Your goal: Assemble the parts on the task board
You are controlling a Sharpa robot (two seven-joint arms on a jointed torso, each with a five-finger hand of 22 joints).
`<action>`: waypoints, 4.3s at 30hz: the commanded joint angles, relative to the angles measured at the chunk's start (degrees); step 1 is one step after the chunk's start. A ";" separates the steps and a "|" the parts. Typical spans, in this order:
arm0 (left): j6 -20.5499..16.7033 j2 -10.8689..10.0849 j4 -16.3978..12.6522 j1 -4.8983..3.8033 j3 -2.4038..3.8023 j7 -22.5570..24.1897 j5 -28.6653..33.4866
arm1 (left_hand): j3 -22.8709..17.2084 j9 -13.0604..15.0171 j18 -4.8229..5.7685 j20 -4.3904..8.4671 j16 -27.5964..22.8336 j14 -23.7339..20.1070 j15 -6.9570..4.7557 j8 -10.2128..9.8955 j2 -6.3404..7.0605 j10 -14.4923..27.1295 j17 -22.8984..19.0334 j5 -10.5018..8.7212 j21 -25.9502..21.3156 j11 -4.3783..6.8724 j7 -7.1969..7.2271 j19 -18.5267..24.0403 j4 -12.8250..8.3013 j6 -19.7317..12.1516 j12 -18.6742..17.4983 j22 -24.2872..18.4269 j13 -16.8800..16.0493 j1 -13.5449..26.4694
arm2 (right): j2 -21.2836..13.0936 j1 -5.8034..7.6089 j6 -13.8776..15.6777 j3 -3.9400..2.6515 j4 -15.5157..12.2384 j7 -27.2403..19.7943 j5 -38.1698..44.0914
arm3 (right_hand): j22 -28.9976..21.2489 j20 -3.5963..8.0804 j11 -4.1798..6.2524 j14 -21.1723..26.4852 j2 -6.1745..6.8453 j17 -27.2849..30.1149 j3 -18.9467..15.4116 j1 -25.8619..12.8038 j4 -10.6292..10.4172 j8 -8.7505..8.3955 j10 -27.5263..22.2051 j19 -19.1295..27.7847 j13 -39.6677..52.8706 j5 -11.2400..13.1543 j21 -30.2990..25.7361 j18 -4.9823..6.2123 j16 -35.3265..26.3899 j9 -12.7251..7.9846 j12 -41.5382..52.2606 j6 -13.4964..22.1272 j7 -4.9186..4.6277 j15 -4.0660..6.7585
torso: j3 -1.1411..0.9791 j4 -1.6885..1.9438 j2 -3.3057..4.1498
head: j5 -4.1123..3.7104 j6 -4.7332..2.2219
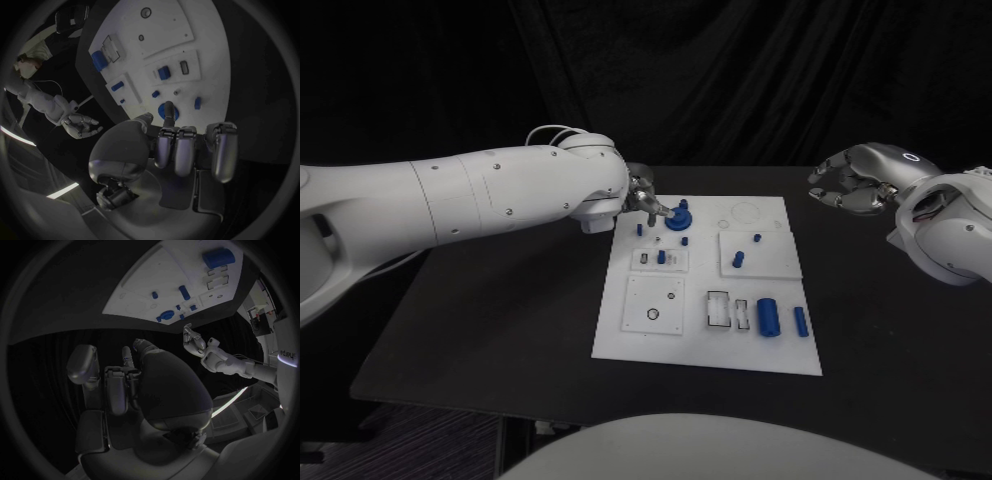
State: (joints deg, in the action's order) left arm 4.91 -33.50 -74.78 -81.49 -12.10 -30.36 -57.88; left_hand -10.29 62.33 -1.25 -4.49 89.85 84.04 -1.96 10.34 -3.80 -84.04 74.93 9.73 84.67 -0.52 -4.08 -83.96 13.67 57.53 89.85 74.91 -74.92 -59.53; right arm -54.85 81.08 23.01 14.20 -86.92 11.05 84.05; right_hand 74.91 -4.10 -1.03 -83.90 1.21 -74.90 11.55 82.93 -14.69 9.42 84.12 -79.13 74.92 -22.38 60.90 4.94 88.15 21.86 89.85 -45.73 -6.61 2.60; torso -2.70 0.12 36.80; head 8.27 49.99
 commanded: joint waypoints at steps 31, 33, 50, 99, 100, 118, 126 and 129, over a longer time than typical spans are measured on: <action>7.44 4.13 12.65 0.58 0.01 -0.46 -6.25 | 2.97 11.02 -0.20 1.43 0.15 5.96 -1.45 7.58 0.28 -5.96 15.07 0.14 0.16 1.46 1.56 -2.37 1.38 -1.52 0.15 13.17 -15.08 -2.69 | 0.31 -0.45 0.04 -0.05 0.04 -0.60 0.19 | 7.44 0.06 -0.30 -5.37 0.61 -13.76 0.57 0.15 0.16 -0.16 5.88 0.37 15.08 -0.59 -0.48 0.69 -0.48 -0.10 0.15 0.37 -0.12 -0.36 | 0.12 -0.16 0.21 | 0.14 0.01; 7.56 4.48 13.31 0.97 0.01 -0.17 -6.25 | 3.03 10.98 -0.21 1.42 0.15 5.96 -1.43 7.40 0.28 -5.96 15.07 0.09 0.13 1.43 1.50 -2.34 1.43 -1.75 0.15 13.16 -15.08 -2.73 | 0.31 -0.45 0.00 -0.05 0.02 -0.60 0.19 | 7.44 0.06 -0.30 -5.37 0.61 -13.76 0.57 0.15 0.16 -0.16 5.88 0.37 15.08 -0.59 -0.48 0.69 -0.48 -0.10 0.15 0.37 -0.12 -0.36 | 0.11 -0.15 0.20 | 0.15 0.01; 7.03 5.82 15.83 2.91 0.02 2.03 -6.25 | 3.52 9.86 -0.33 1.15 0.15 5.96 -1.05 5.41 -0.11 -5.96 15.07 -0.15 -0.41 0.95 0.92 -1.95 2.10 -2.89 0.15 12.98 -15.08 -2.82 | 0.32 -0.46 -0.23 -0.05 -0.08 -0.60 0.19 | 7.42 0.06 -0.29 -5.37 0.58 -13.76 0.62 0.16 0.17 -0.16 5.84 0.39 15.05 -0.62 -0.55 0.70 -0.47 -0.11 0.11 0.37 -0.12 -0.35 | 0.12 -0.12 0.26 | 0.38 0.01; 8.00 6.83 17.03 4.91 0.02 3.47 -6.25 | 4.25 2.63 -0.64 0.11 0.15 5.96 -0.09 -1.77 -0.89 -5.96 15.07 3.43 -1.61 0.01 -0.01 -1.04 1.30 -1.58 0.15 12.60 -15.08 -5.35 | 0.40 -0.51 -0.85 -0.05 0.16 -0.32 0.19 | 7.46 0.07 -0.28 -5.41 0.57 -13.83 0.70 0.11 0.17 -0.16 5.88 0.34 15.08 -0.65 -0.45 0.68 -0.36 -0.13 0.15 0.38 -0.13 -0.33 | 0.07 -0.12 0.17 | 0.32 0.01; 8.10 6.84 17.01 4.91 0.02 3.48 -6.25 | 4.12 2.50 -0.64 0.13 0.15 5.96 -0.10 -1.86 -0.88 -5.96 15.07 3.94 -1.60 0.05 0.04 -1.05 1.11 -1.43 0.15 12.60 -15.08 -5.62 | 0.40 -0.51 -0.87 -0.05 0.17 -0.30 0.19 | 7.46 0.07 -0.28 -5.41 0.57 -13.83 0.70 0.11 0.17 -0.16 5.88 0.34 15.08 -0.65 -0.45 0.68 -0.36 -0.13 0.15 0.38 -0.13 -0.33 | 0.08 -0.12 0.17 | 0.35 0.01; 8.88 7.25 17.42 5.05 0.02 3.25 -6.25 | 2.24 1.80 -0.73 0.27 0.15 5.96 -0.29 -2.71 -0.88 -5.96 15.07 5.69 -1.98 0.26 0.28 -0.77 -0.85 -1.22 0.15 12.48 -15.08 -7.97 | 0.47 -0.56 -1.19 -0.05 0.25 -0.09 0.19 | 7.44 0.08 -0.28 -5.40 0.58 -13.81 0.77 0.02 0.16 -0.17 5.88 0.36 15.08 -0.67 -0.58 0.70 -0.38 -0.16 0.15 0.39 -0.13 -0.32 | 0.07 -0.16 0.18 | 0.27 0.01; 9.00 7.40 17.43 5.13 0.02 3.37 -6.25 | 0.78 1.64 -0.73 0.32 0.15 5.96 -0.34 -2.96 -0.76 -5.96 15.07 6.26 -2.02 0.32 0.34 -0.75 -1.76 -1.17 0.15 12.48 -15.08 -8.78 | 0.48 -0.62 -1.23 -0.05 0.25 -0.04 0.19 | 7.44 0.08 -0.28 -5.40 0.58 -13.81 0.77 0.02 0.16 -0.17 5.88 0.36 15.08 -0.67 -0.58 0.70 -0.38 -0.16 0.15 0.39 -0.13 -0.32 | 0.11 -0.21 0.15 | 0.34 0.01; 9.01 7.43 17.43 5.15 0.02 3.46 -6.25 | -0.43 1.57 -0.75 0.38 0.15 5.96 -0.34 -3.11 -0.56 -5.96 15.07 6.66 -2.07 0.37 0.39 -0.71 -2.32 -1.16 0.15 12.46 -15.08 -9.15 | 0.48 -0.63 -1.24 -0.05 0.25 -0.02 0.19 | 7.44 0.08 -0.28 -5.40 0.58 -13.81 0.77 0.02 0.16 -0.17 5.88 0.36 15.08 -0.67 -0.58 0.70 -0.38 -0.16 0.15 0.39 -0.13 -0.32 | 0.11 -0.15 0.16 | 0.30 0.01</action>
State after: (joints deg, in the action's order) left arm 13.35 -26.21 -57.33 -76.44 -12.13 -27.78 -64.14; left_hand -10.44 63.99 -1.26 -4.01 89.85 84.05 -2.35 7.59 -4.38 -84.03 74.90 16.08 82.89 -0.13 -3.78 -83.87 11.36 56.01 89.85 74.91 -74.93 -68.10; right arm -54.35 80.60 22.12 14.20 -86.66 10.56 84.05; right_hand 74.90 -4.10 -1.03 -83.90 1.21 -74.90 12.02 82.93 -14.53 9.42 84.12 -79.13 74.92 -22.84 60.69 4.94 87.85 21.80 89.86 -45.72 -6.61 2.60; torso -2.61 -0.06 36.96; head 8.58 49.99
